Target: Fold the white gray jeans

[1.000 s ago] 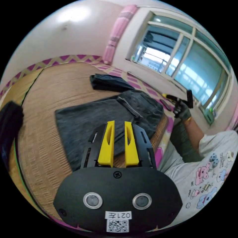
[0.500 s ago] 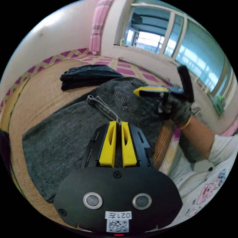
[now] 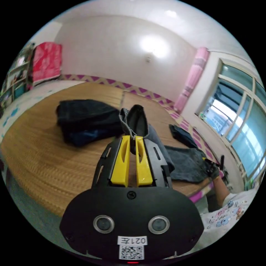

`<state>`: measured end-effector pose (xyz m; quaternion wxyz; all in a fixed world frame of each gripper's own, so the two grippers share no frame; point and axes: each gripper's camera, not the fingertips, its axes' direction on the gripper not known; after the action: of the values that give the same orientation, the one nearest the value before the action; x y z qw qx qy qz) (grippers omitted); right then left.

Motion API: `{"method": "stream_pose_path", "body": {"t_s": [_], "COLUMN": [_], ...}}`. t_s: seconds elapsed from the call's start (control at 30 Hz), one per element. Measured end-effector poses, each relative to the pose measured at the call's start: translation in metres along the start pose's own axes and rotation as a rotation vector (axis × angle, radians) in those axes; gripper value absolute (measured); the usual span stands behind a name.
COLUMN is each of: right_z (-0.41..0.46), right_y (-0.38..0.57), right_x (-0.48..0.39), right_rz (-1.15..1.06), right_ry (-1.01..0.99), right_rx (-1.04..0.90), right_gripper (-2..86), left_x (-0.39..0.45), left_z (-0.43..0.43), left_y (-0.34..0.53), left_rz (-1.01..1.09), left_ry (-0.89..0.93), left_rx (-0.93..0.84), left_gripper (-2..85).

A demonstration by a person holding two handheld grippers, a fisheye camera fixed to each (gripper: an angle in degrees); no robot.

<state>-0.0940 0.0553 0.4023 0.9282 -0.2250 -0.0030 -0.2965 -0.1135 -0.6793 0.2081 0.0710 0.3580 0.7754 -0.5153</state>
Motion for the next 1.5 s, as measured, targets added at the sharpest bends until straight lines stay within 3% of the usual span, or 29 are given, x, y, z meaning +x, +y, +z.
{"method": "stream_pose_path", "body": {"t_s": [0.17,0.27,0.33,0.43,0.57,0.7,0.8,0.93,1.07,1.13,1.33,1.5], "right_z": [0.008,0.010,0.005,0.008,0.027,0.057,0.076,0.076,0.063,0.050,-0.008,-0.136], "right_y": [-0.005,-0.012,-0.024,-0.046,-0.078,-0.110,-0.123,-0.132,-0.130,-0.126,-0.110,-0.060], "right_x": [-0.022,-0.043,-0.061,-0.073,-0.073,-0.066,-0.060,-0.055,-0.051,-0.047,-0.049,-0.053], "right_rz": [-0.045,-0.139,-0.269,-0.442,-0.606,-0.738,-0.799,-0.831,-0.833,-0.823,-0.819,-0.841], "right_ry": [0.045,0.059,0.085,0.124,0.167,0.178,0.128,-0.006,-0.049,-0.071,-0.106,-0.229], "right_rx": [-0.049,-0.093,-0.100,-0.112,-0.163,-0.286,-0.398,-0.466,-0.456,-0.412,-0.301,-0.088], "right_gripper": [2.4,5.1,6.2,7.3,8.4,10.3,10.6,3.9,1.4,0.8,0.3,-0.1], "left_x": [-0.102,-0.122,-0.114,-0.069,0.003,0.057,0.072,0.076,0.076,0.074,0.065,0.054], "left_z": [0.047,0.045,0.027,0.012,0.055,0.100,0.126,0.142,0.143,0.134,0.061,-0.082], "left_y": [0.029,0.029,0.024,0.006,-0.012,-0.018,-0.024,-0.030,-0.027,-0.025,-0.019,0.013], "left_rz": [-0.224,-0.311,-0.293,-0.048,0.277,0.553,0.639,0.694,0.736,0.750,0.747,0.739], "left_ry": [-0.019,0.015,-0.109,-0.135,0.096,0.055,0.028,0.029,0.074,0.078,0.143,0.292], "left_rx": [-0.190,-0.171,-0.102,-0.043,-0.222,-0.306,-0.382,-0.462,-0.532,-0.516,-0.312,-0.051], "left_gripper": [0.9,0.0,-0.5,-0.1,5.0,10.1,11.4,11.3,4.9,0.8,-0.9,-1.0]}}
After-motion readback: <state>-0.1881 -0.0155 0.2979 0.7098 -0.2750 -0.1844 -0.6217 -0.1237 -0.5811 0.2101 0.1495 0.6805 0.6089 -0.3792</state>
